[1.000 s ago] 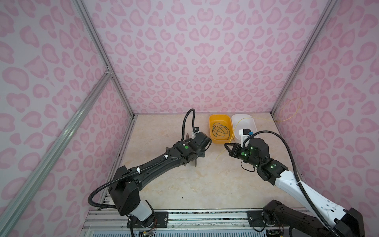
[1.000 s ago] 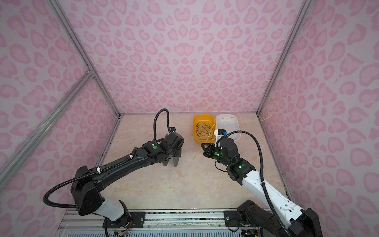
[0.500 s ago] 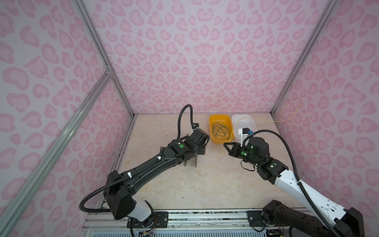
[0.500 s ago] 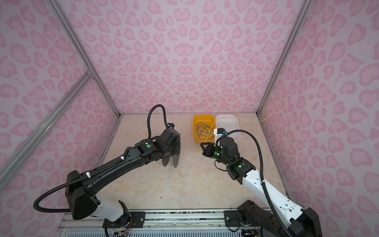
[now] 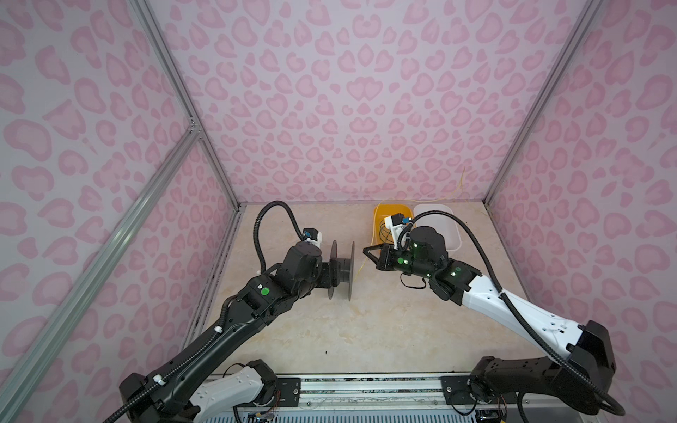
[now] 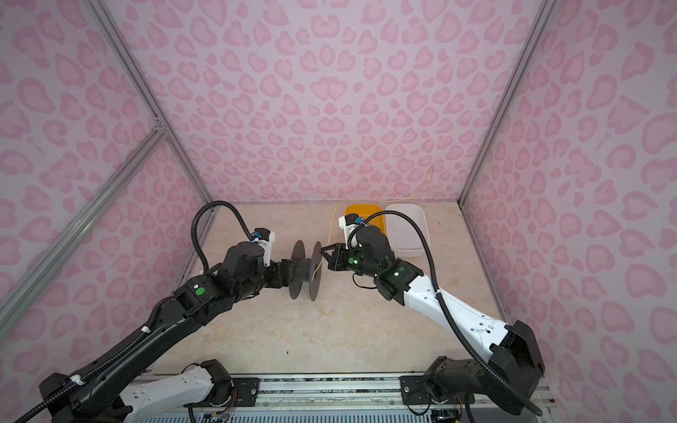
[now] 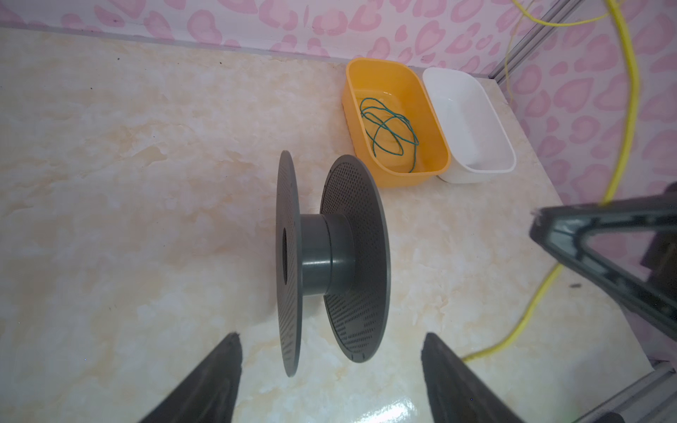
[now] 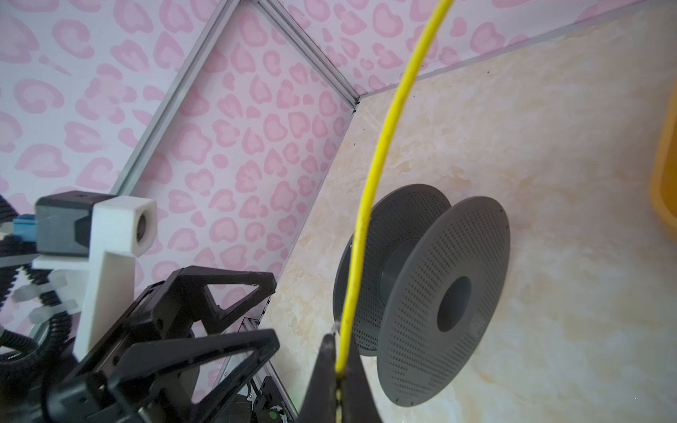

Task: Wrap the cables
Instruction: 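Bring the right gripper with the yellow cable to the spool hub beside the left gripper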

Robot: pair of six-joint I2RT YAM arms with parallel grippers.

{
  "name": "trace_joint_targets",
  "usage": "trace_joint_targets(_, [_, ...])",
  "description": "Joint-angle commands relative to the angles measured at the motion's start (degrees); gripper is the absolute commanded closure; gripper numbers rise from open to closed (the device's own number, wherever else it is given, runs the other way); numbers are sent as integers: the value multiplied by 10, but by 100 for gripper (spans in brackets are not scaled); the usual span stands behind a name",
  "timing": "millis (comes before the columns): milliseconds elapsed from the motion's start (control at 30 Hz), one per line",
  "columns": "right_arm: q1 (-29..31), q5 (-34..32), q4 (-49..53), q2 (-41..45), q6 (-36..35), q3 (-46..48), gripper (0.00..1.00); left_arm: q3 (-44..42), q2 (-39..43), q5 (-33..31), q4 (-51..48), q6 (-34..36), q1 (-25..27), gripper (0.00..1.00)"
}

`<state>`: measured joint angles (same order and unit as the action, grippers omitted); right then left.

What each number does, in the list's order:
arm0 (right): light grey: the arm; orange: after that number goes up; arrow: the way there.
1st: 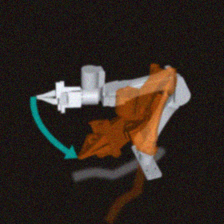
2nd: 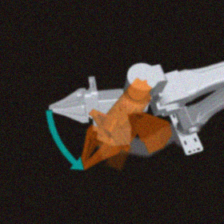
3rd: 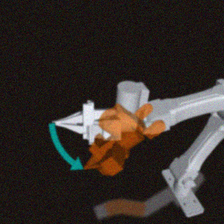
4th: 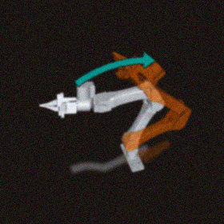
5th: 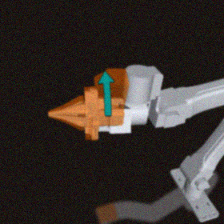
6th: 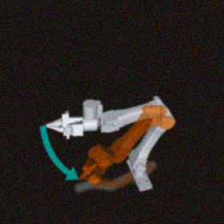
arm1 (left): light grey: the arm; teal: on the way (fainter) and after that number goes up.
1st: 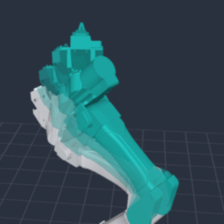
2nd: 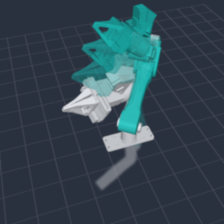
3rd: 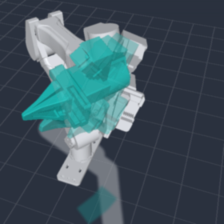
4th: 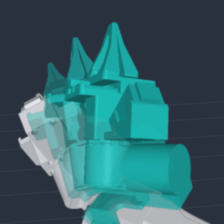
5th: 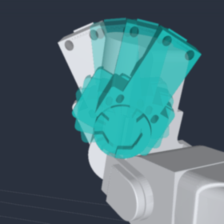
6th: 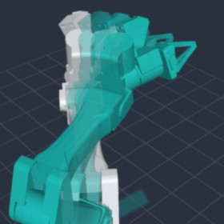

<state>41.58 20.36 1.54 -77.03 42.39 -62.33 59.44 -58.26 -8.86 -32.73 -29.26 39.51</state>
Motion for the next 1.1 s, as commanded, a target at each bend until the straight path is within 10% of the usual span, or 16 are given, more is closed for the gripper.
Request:
trace_joint_targets(0, [13,5,-16,-52,-23,-42,100,-39,39,75,62,23,-27,17])
trace_joint_targets(433, [35,-2,9,-168,-51,-134,100,-97,28,193,151,52,-107,13])
trace_joint_targets(1067, [31,31,-13,-227,-31,-158,100,-88,-64,148,161,105,-114,32])
